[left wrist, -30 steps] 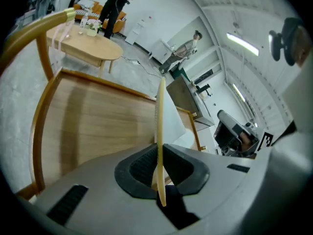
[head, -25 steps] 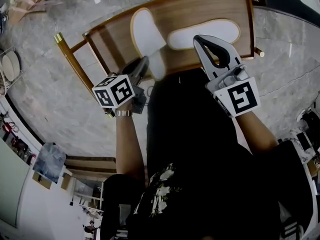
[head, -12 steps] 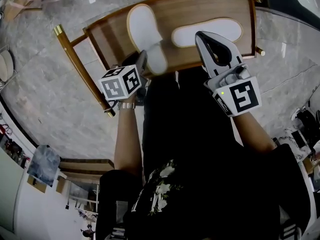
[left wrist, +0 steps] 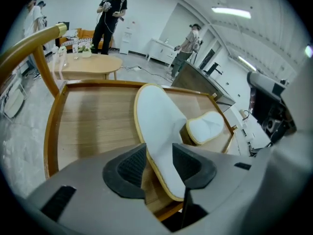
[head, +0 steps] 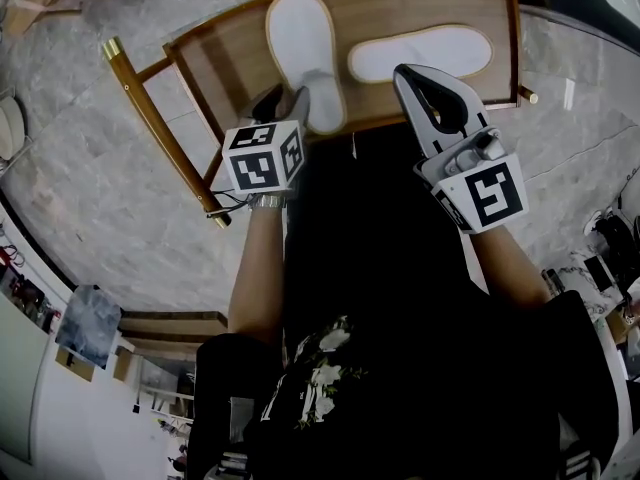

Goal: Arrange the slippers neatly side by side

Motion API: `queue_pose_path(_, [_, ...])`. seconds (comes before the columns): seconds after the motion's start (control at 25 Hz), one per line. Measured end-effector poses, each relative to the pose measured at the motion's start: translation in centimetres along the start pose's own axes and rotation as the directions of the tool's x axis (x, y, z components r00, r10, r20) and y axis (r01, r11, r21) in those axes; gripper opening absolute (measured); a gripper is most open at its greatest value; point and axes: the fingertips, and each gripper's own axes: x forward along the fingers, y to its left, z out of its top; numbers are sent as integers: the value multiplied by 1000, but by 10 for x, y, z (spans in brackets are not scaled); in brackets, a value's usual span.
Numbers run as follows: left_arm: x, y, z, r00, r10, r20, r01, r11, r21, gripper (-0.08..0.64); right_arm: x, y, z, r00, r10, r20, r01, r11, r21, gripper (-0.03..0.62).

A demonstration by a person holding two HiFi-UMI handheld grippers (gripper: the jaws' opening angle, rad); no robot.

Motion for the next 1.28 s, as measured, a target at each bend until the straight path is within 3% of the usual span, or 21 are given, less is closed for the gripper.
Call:
queue_pose_path(0.36, [-25,8,5,997,60,49,-60,998,7,169,-4,-2,-7,1000,10,-29,-10,1000,6,-2])
queue_pose_path(0.72, [-102,18,-25,983,152,99,-145,986,-77,164,6,33,24,987,160,34,-157,984,-82,-2])
queue_pose_path(0.92, [-150,23,-46,954,272,126,-253,956,-148,164,4,41,27,967,252,23,-248,962,-117,-2])
queue_pose_path(1.28, [-195,-29,-57,903,356,242,-309,927,-213,158,-22,59,21,935,354,16,-347,923,-164,-3])
